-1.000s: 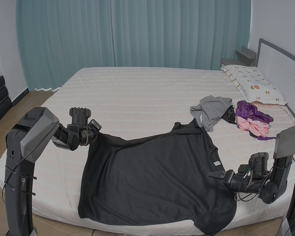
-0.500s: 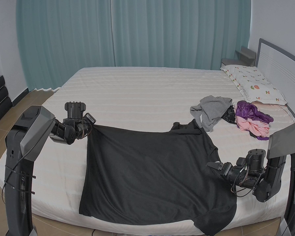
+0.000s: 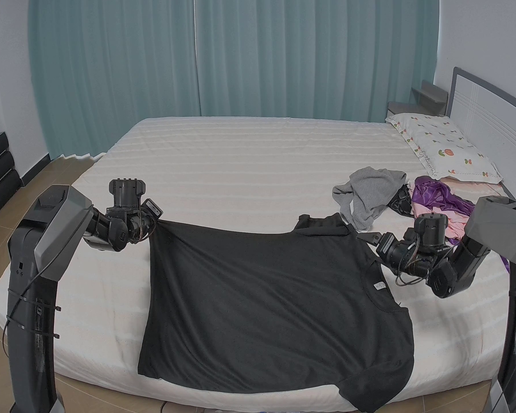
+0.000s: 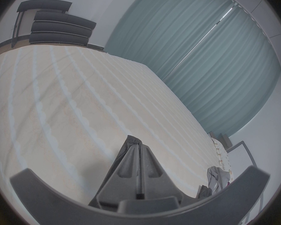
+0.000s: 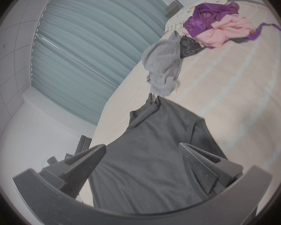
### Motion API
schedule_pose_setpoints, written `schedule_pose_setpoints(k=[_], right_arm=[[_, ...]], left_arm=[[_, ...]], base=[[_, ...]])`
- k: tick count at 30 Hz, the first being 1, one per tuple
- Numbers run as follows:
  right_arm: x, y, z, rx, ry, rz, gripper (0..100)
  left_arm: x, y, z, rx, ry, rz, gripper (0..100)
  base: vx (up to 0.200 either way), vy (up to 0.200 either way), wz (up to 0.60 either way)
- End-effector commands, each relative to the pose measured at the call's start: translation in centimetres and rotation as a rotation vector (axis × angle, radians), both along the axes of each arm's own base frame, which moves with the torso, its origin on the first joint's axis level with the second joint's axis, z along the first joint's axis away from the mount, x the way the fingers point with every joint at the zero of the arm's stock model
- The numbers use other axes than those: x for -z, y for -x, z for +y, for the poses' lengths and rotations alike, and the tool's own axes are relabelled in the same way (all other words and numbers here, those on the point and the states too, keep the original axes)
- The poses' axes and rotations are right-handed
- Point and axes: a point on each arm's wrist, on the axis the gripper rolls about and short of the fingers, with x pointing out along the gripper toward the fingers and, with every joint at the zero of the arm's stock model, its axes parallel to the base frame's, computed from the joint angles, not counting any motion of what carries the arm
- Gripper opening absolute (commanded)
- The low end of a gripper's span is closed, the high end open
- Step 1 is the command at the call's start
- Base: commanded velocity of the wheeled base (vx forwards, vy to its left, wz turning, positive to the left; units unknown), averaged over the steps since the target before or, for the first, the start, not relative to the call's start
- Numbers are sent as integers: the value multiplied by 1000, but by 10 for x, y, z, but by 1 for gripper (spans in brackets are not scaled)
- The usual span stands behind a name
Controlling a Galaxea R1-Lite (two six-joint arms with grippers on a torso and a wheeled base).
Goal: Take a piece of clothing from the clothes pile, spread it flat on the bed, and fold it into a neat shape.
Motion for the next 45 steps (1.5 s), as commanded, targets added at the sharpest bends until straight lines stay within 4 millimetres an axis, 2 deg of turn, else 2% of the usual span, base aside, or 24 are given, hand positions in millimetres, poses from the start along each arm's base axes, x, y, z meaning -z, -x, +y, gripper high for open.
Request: schedule_pose_setpoints(k=[1, 5, 12, 20, 25, 26, 35, 40, 45], right_arm=[[9, -45, -2, 33, 77, 15, 100], [26, -65, 0, 79, 179, 6, 100], [45, -94, 4, 76, 207, 17, 100], [65, -115, 7, 65, 208, 0, 100], [70, -125, 7, 65, 214, -18, 100], [73, -127, 5, 62, 228, -10, 0], [65, -132, -6, 88, 228, -29, 0], [46, -138, -26, 164, 197, -133, 0], [36, -141, -40, 222, 199, -172, 0]], left_arm=[[1, -1, 3, -1, -20, 4, 0], [1, -1, 5, -23, -51, 6, 0], [5, 1, -2, -5, -61, 47, 0], [13, 2, -8, 5, -62, 65, 0], [15, 1, -10, 9, -62, 68, 0], [14, 1, -10, 8, -62, 65, 0], [13, -3, -11, 10, -62, 62, 0], [15, -8, -9, 4, -62, 51, 0], [19, -17, -6, -24, -70, 27, 0]], base=[[0, 0, 0], [0, 0, 0], [0, 0, 0], [0, 0, 0], [0, 0, 0], [0, 0, 0], [0, 0, 0], [0, 0, 0], [0, 0, 0]])
